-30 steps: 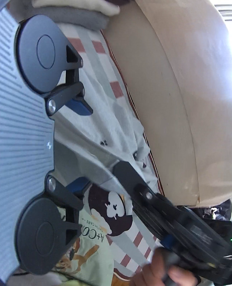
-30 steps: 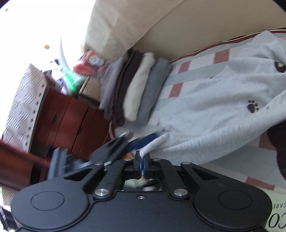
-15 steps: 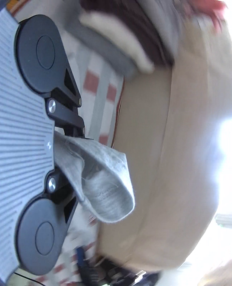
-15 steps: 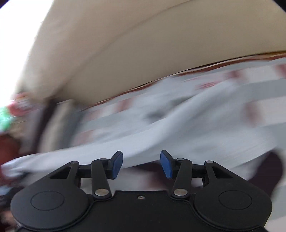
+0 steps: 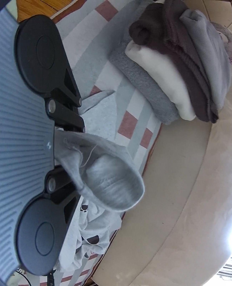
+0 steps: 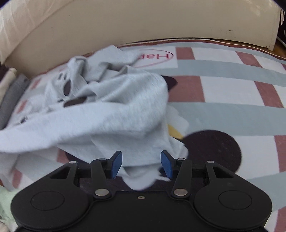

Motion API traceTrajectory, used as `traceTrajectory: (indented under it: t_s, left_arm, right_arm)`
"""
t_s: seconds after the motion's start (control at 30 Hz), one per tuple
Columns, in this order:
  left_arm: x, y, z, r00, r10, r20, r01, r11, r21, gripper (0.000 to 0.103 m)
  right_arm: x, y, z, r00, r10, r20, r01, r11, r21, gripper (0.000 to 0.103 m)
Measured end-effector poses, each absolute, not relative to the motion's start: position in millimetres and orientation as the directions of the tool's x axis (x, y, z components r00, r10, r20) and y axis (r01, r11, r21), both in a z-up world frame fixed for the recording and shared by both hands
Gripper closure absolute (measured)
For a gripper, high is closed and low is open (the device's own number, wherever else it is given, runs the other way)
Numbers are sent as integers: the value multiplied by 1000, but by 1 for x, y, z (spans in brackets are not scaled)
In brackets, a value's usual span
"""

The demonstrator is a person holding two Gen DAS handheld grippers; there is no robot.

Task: Fold clothes

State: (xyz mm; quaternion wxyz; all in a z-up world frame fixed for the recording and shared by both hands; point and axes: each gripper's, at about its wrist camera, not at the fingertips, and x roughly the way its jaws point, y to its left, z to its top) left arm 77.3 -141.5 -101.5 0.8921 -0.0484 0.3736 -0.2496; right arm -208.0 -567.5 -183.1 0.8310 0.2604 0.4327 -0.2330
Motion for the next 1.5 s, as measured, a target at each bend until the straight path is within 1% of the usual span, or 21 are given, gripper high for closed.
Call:
traceTrajectory:
  t_s: [0.1,0.27,0.3,0.33,0.4,0.53,0.57,0.67,0.77,0.83,0.93,0.97,1.03,1.07,1.17,1.23,1.27,1.33,1.43,1.47,1.5]
  left_arm:
    - [79,-141,-108,578,-474,-664,395,875,-281,100]
    - [76,-141,-111,569,-468,-676,387,878,-282,100]
    - [75,-142,-111,569,-464,-678,388,879,-276,100]
    - [74,-143,-111,570,-461,-681,390,880,-269,100]
    - [73,-146,-112,574,-451,-684,397,883,-250,100]
    - [72,-151,-113,588,-429,-686,410,889,-205,100]
    - [71,-152,-113,591,-429,-683,414,888,-200,100]
    - [70,-154,-109,599,-442,-667,429,881,-199,100]
    - [65,-152,-101,607,-483,-631,455,862,-222,100]
    - [59,-150,-95,606,-514,-607,481,845,-235,100]
    - [48,-144,-83,580,-571,-581,528,807,-266,100]
    - [42,-140,-77,572,-590,-570,543,793,-276,100]
    - [28,-129,-65,556,-618,-555,570,770,-286,100]
    - [21,-124,-60,549,-613,-569,573,771,-277,100]
    - [6,-106,-57,498,-573,-650,526,796,-298,100]
    - [-5,-97,-57,478,-539,-693,511,813,-280,100]
    - [-12,-94,-57,479,-519,-708,510,821,-256,100]
    - [-21,-90,-52,491,-490,-720,514,831,-215,100]
    - [-24,-86,-49,493,-484,-723,502,837,-218,99]
    - [-25,-88,-53,486,-471,-736,502,840,-206,99]
    - [-24,-93,-60,468,-432,-771,503,847,-169,98]
  right_arm:
    - [-212,-569,-185,498,-194,-845,615,767,186,49]
    - [-198,-573,-195,506,-224,-833,545,831,108,49]
    - [-193,-577,-201,498,-219,-839,543,833,106,48]
    - [-192,-576,-199,514,-207,-833,542,831,128,49]
    - [-192,-573,-193,548,-182,-817,537,825,177,98]
    - [-197,-570,-172,621,-140,-772,537,793,288,99]
    - [-202,-571,-159,644,-136,-753,548,769,329,99]
    - [-227,-571,-95,751,-138,-646,517,730,446,99]
    - [-253,-565,-20,787,-173,-593,484,769,417,99]
    - [-277,-561,25,789,-227,-571,500,777,382,99]
    - [-320,-555,70,803,-275,-529,523,750,404,99]
    - [-332,-552,76,800,-279,-531,530,743,408,99]
    - [-362,-540,75,764,-329,-555,582,723,373,99]
    - [-375,-534,65,738,-343,-582,610,708,356,100]
    - [-406,-522,7,544,-429,-721,770,597,225,102]
    - [-422,-526,-35,459,-400,-794,834,502,229,102]
    - [-429,-529,-51,460,-363,-810,845,459,274,102]
    - [-432,-533,-68,479,-316,-819,845,421,331,102]
    - [-395,-528,-67,551,-233,-801,759,539,365,101]
    - [-380,-526,-65,576,-204,-792,722,581,375,99]
    - [-363,-525,-64,601,-175,-780,683,618,388,95]
